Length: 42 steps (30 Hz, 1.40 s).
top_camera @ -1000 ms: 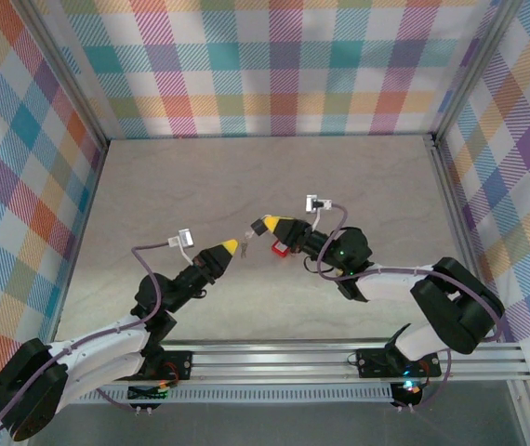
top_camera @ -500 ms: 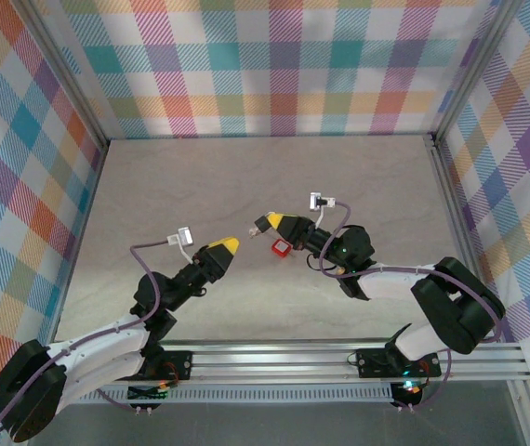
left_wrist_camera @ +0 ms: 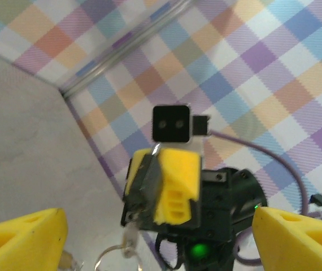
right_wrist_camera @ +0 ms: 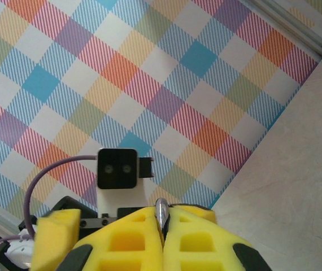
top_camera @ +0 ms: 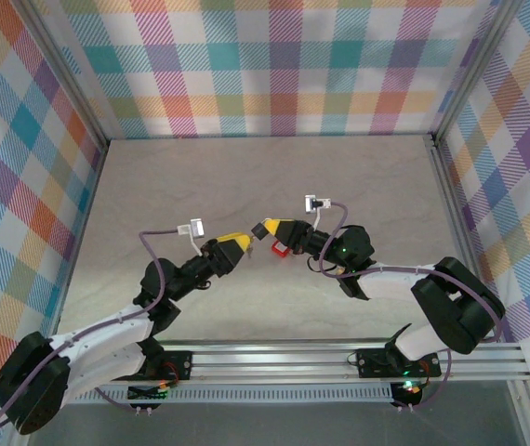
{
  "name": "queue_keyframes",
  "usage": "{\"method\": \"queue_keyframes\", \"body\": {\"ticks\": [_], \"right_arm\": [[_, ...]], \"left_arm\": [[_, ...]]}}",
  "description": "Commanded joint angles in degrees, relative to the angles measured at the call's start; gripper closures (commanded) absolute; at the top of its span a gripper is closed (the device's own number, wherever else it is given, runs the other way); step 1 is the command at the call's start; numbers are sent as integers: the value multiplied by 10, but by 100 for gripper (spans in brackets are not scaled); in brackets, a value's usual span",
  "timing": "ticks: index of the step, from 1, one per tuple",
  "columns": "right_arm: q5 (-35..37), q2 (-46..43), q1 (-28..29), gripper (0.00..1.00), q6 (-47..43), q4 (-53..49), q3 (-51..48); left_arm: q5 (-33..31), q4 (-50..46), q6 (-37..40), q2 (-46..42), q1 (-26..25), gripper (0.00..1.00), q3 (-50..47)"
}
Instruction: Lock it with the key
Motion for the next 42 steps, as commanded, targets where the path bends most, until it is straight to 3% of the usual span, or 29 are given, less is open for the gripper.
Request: {"method": "queue_keyframes", "body": {"ticks": [1, 10, 20, 34, 42], "right_arm": [[-13, -1, 2, 100, 3, 35, 24], [-15, 3, 4, 100, 1, 35, 21], [-13, 5, 4, 100, -1, 35, 20], [-17, 5, 4, 100, 5, 35, 25], [-33, -1, 4, 100, 8, 35, 27]], "left_arm": [[44, 72, -23, 35, 6, 20, 17], [45, 191, -67, 98, 12, 33, 5], [60, 192, -75, 99, 14, 43, 2], [88, 190, -78, 102, 18, 73, 3], [90, 190, -78, 106, 31, 77, 3]]}}
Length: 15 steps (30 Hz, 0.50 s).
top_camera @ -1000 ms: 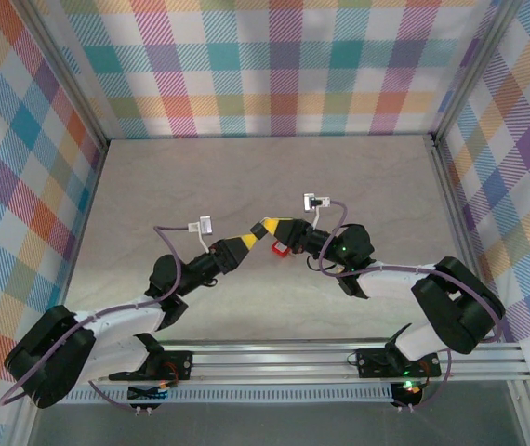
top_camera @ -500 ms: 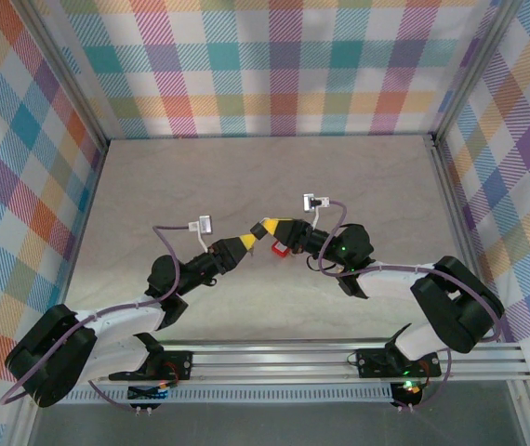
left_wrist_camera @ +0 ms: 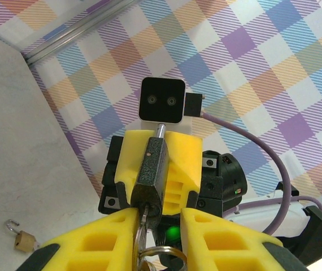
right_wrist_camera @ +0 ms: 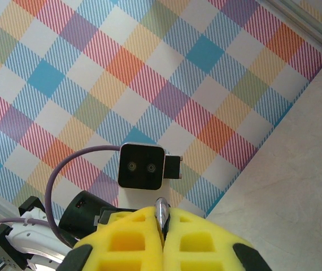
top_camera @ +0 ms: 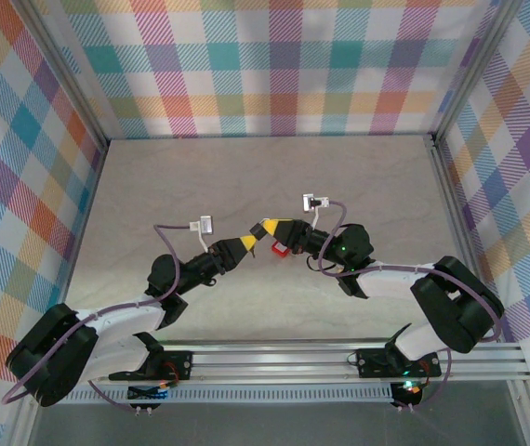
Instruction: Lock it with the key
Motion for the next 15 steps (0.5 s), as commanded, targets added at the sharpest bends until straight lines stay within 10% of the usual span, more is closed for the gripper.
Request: {"method": "queue_keyframes", "body": {"ticks": [1, 15], "right_arm": [[-18, -5, 4, 100, 6, 35, 18], [-55, -9, 9, 100, -3, 35, 21]], "left_arm": [[6, 48, 2, 1, 14, 76, 2], [2, 41, -15, 0, 38, 75, 6]]}}
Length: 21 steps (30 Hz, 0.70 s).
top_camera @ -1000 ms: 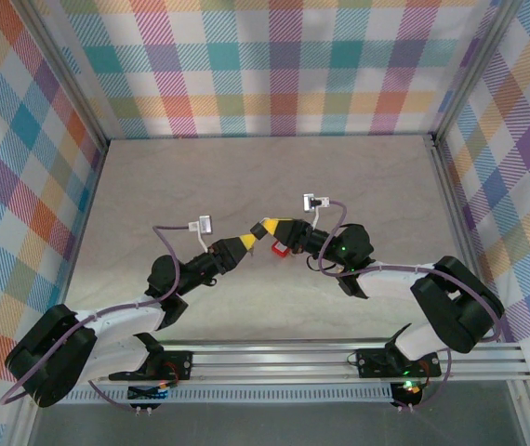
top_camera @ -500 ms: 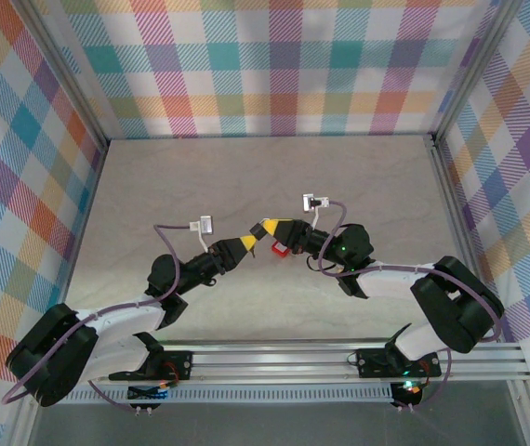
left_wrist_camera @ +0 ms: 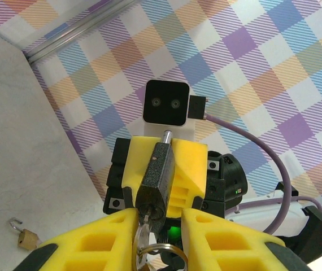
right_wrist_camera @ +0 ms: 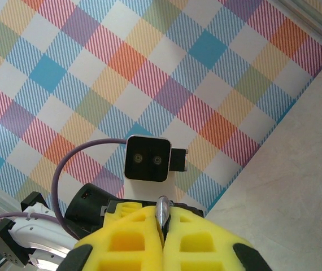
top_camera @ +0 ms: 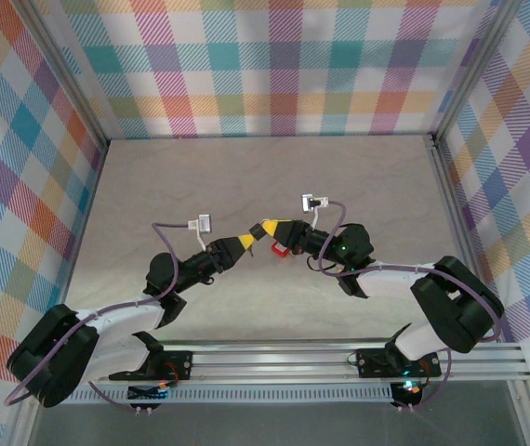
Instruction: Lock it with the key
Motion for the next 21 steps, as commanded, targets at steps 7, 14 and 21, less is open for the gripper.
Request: {"method": "queue_keyframes", "body": {"ticks": [7, 14, 21], "right_arm": [[-41, -16, 10, 100, -10, 35, 13], [-36, -15, 9, 100, -10, 35, 13], [-22, -14, 10, 100, -11, 35, 15]], "left_arm": [[-10, 30, -15, -16, 34, 68, 4], [11, 30, -17, -20, 35, 73, 7], [73, 52, -39, -2, 34, 70, 11]]}}
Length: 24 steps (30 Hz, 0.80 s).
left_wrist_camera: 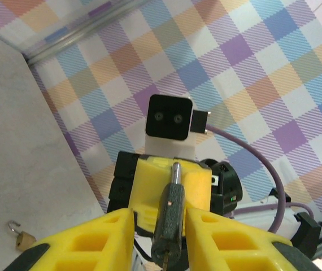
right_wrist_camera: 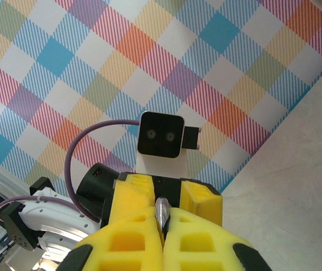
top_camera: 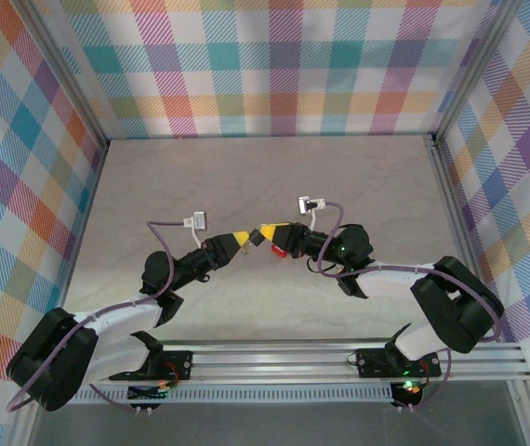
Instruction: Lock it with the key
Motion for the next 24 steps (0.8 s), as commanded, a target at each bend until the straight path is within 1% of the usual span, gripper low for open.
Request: {"method": "queue_keyframes", "body": {"ticks": [1, 5, 9, 14, 19, 24], "right_arm": [[9, -13, 5, 100, -10, 35, 14], [13, -10, 5, 100, -12, 35, 16], [15, -9, 5, 100, -12, 35, 17], [14, -9, 5, 100, -10, 35, 18], [12, -10, 5, 100, -7, 35, 18], [13, -13, 5, 100, -7, 35, 18]], "left_arm": [[45, 51, -17, 6, 6, 69, 11], [69, 47, -21, -3, 6, 67, 7], [82, 39, -18, -12, 6, 68, 1], [88, 35, -12, -13, 6, 76, -2], [91, 27, -4, -11, 6, 82, 2], [93, 22, 1, -8, 7, 91, 3]]}}
